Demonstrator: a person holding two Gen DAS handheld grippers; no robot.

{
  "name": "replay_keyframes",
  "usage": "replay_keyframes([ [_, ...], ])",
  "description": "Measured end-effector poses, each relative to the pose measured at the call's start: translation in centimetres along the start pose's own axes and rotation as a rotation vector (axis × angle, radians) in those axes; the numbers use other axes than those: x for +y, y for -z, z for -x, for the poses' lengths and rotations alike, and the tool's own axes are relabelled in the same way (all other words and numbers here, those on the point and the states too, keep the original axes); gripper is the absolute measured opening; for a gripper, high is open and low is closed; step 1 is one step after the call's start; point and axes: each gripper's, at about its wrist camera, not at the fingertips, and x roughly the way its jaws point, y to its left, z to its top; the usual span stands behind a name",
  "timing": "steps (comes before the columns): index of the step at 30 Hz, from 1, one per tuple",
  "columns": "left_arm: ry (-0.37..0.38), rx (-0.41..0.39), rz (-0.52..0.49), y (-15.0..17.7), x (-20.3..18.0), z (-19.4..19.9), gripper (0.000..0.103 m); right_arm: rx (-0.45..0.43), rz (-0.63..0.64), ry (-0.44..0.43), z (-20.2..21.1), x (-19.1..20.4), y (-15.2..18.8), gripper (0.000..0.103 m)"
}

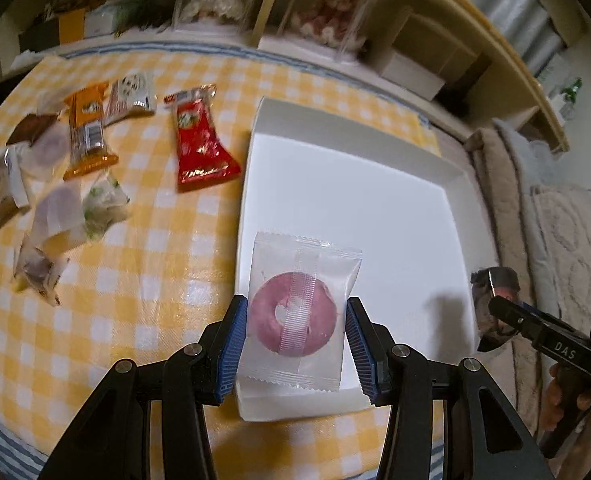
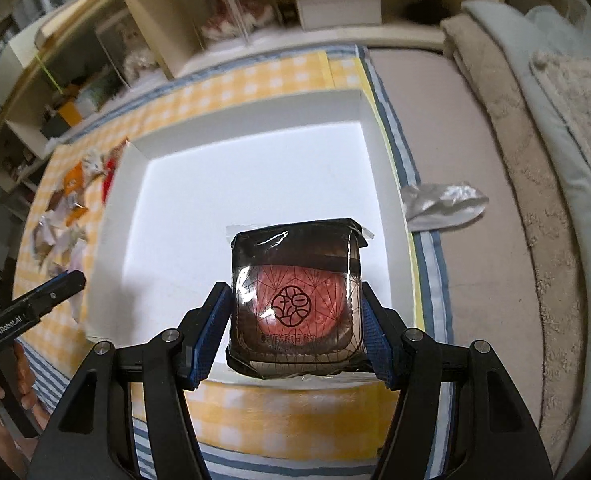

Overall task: Organize snacks
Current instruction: 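Lower both packets into the white tray and open both grippers, then lift both tools away from the tray back toward the snacks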

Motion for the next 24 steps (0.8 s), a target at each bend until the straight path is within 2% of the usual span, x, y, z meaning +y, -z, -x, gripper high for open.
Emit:
replay_keyframes([
  [4,-0.007,0.006,0.013,-0.4,0.3,-1.6,0.049,0.025,0.008,0.012,-1.8,-0.4,-0.2,0.063],
  [7,-0.021,-0.01,0.006,-0.5,0.5,-2.0,0.054,0.017,0.0,0.022,-2.4,-0.7,-0.7,0.063],
  [10,-0.025,-0.014,-0.005,-0.6,0.7,-2.0,0.067,0.001,-0.023,0.017,-2.2,-1.0,-0.9,0.066],
  [12,-0.023,-0.012,-0.017,-0.4,0.8,-1.8,0.078,-0.008,-0.038,0.0,-1.7,-1.2,-0.9,0.08],
  [16,-0.031,0.003,-0.051,0.2,0.6,-0.7,0.093,-0.016,-0.042,-0.005,-0.9,-1.3,-0.4,0.089],
  [17,-0.029,0.007,-0.06,0.4,0.5,-0.5,0.101,-0.014,-0.043,-0.009,-0.7,-1.3,-0.2,0.092],
  [20,-0.032,0.013,-0.087,0.8,0.1,0.3,0.103,-0.007,-0.04,-0.011,-0.3,-1.1,0.7,0.102],
  [24,-0.044,0.021,-0.117,1.3,-0.3,1.1,0.103,-0.009,-0.026,0.016,0.5,-0.7,2.0,0.103],
])
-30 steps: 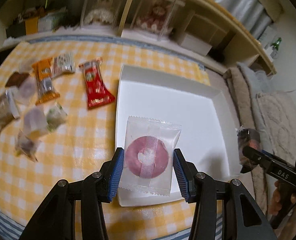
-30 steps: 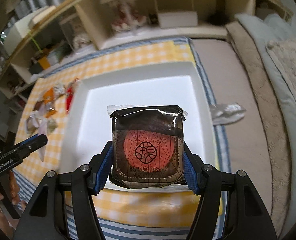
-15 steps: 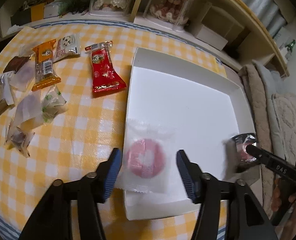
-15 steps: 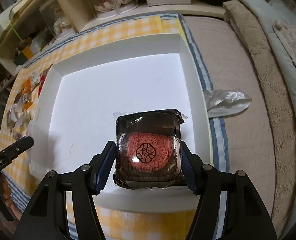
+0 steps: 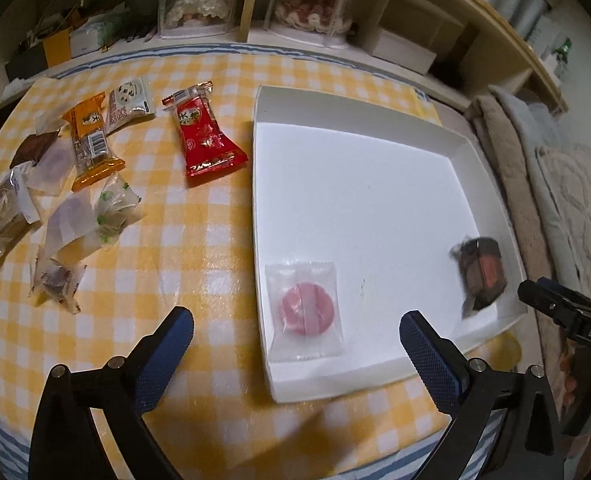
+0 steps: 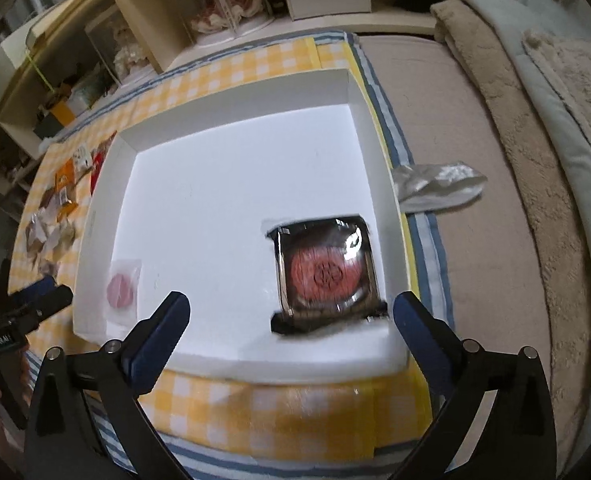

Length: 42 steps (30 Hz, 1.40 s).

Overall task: Organize snacks
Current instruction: 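Lift both tools away from the tray back toward the snacks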

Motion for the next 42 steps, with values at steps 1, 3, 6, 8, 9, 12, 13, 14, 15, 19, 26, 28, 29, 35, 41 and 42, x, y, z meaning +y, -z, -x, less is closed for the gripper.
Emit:
replay_keyframes([
  [1,0.0,0.0,-0.005,0.1,-0.1,0.3,0.103,-0.005,0.001,0.002,0.3,0.1,0.3,0.103],
  [3,0.001,-0.003,-0.015,0.3,-0.3,0.9,0.103,-0.011,0.001,0.008,0.8,0.3,0.8,0.103],
  [6,0.006,-0.011,-0.029,0.7,-0.4,2.1,0.103,-0.03,0.003,0.016,1.7,0.7,1.3,0.103],
  [8,0.007,-0.019,-0.037,1.0,-0.5,3.0,0.103,-0.038,0.001,0.016,2.4,0.9,1.6,0.103],
  [9,0.007,-0.022,-0.04,1.1,-0.5,3.4,0.103,-0.044,-0.002,0.016,2.8,1.1,1.7,0.103],
  [12,0.011,-0.038,-0.052,1.5,-0.6,5.0,0.103,-0.061,-0.004,0.016,3.9,1.6,2.0,0.103],
  [13,0.014,-0.046,-0.056,1.6,-0.6,5.6,0.103,-0.069,-0.002,0.018,4.3,1.7,2.1,0.103],
  [14,0.015,-0.053,-0.061,1.8,-0.7,6.3,0.103,-0.078,0.002,0.024,4.8,2.0,2.2,0.103],
  [15,0.017,-0.059,-0.065,1.9,-0.6,6.8,0.103,-0.087,0.006,0.029,5.3,2.3,2.3,0.103],
  [19,0.021,-0.091,-0.08,2.4,-0.4,9.5,0.103,-0.126,0.001,0.022,7.4,3.2,2.7,0.103],
  [26,0.041,-0.157,-0.087,2.9,0.8,14.7,0.103,-0.194,0.028,0.021,10.9,5.9,2.8,0.103],
  [28,0.044,-0.177,-0.092,3.0,1.4,16.1,0.103,-0.214,0.046,0.023,11.8,7.0,2.8,0.103],
  [29,0.043,-0.193,-0.094,3.1,1.7,17.1,0.103,-0.223,0.055,0.026,12.1,7.6,2.7,0.103],
  [35,0.033,-0.253,-0.114,3.6,4.0,21.3,0.103,-0.254,0.096,0.011,13.3,11.1,2.5,0.103],
  [41,-0.001,-0.304,-0.092,3.8,7.5,25.1,0.103,-0.284,0.121,-0.039,13.5,14.9,2.0,0.103],
  [42,-0.007,-0.313,-0.086,3.9,8.2,25.7,0.103,-0.293,0.124,-0.044,13.5,15.5,1.9,0.103],
])
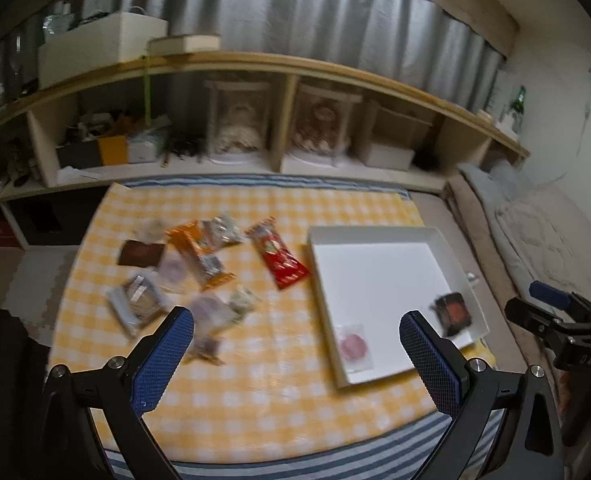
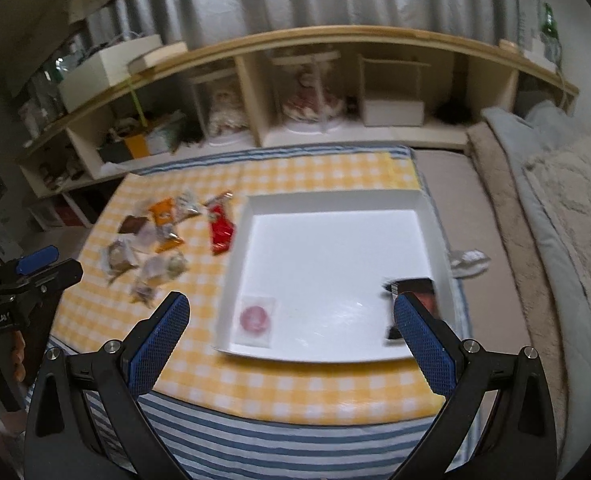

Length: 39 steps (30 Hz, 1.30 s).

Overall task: Organize snacks
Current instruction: 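Lift both tools away from the tray back toward the snacks, then grasp the clear round pastry bag with the left gripper while the right grasps the small brown treat bag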

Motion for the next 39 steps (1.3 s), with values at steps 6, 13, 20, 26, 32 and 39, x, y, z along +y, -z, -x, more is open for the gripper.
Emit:
replay_keyframes([
  [6,-0.058,-0.044,0.023,0.2,3.7,2.6,0.103,-0.021,0.024,-0.034,-1.2,3.8,-0.6,0.103],
  [13,-0.185,-0.054,0.024,1.3,7.3,2.6,0.103,-0.038,0.052,-0.098,-3.4,8.7,-1.0,0.103],
  [20,-0.193,-0.019,0.1,1.4,11.5,-0.9,0.103,-0.004,0.089,-0.121,-6.9,14.0,-0.5,0.103],
  [26,-0.207,0.033,0.241,-0.4,16.2,-5.6,0.103,-0.026,0.074,-0.241,-10.7,16.6,0.4,0.103],
  [32,-0.208,0.12,0.293,-2.8,19.0,-12.3,0.103,0.0,0.17,-0.241,-15.0,18.9,2.1,0.103],
  [39,-0.001,0.127,0.322,-3.9,20.5,-18.5,0.103,0.146,0.118,-0.428,-21.3,17.6,4.5,0.102],
])
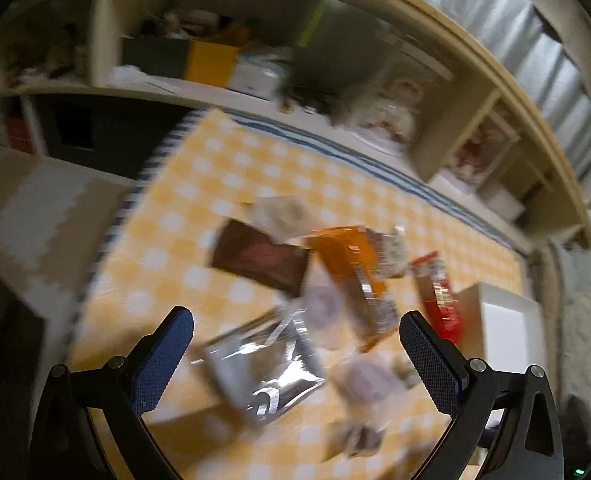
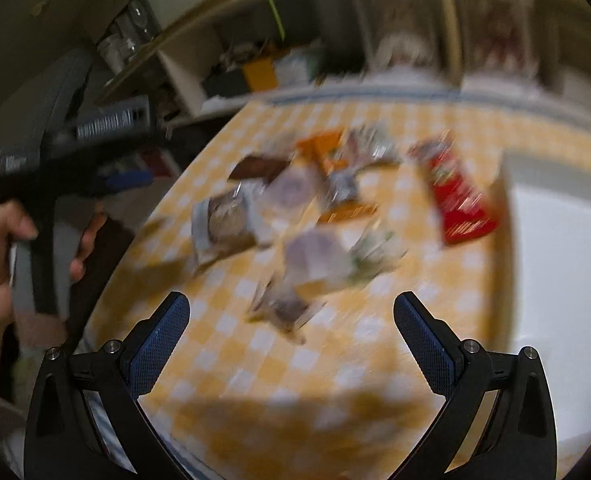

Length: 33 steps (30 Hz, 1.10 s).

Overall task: Organize snacks
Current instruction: 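Grasp the clear round pastry bag with the left gripper while the right grasps the small brown treat bag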

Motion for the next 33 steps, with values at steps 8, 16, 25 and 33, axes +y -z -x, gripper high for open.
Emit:
replay_keyframes([
  [8,0.106,0.115,-0.117,-0.4,1.5,-5.2,0.102,0.036,0.05,-0.195,-3.8,-1.5,-0.3,0.083],
  [16,0.094,0.232,-0.177,0.2,2.1,-6.6,0.094,0.093,0.177,-0.244,-6.8,0.5,-0.7,0.081],
  [25,-0.029,0.319,-0.319,2.3,-1.0,-5.8,0.08,0.212,0.202,-0.21,-7.0,1.9,0.8,0.068],
  [33,-0.203,0.309,-0.323,3.4,-3.0,-8.1,0.065,0.227,0.048,-0.057,-7.4,1.2,0.8,0.032],
])
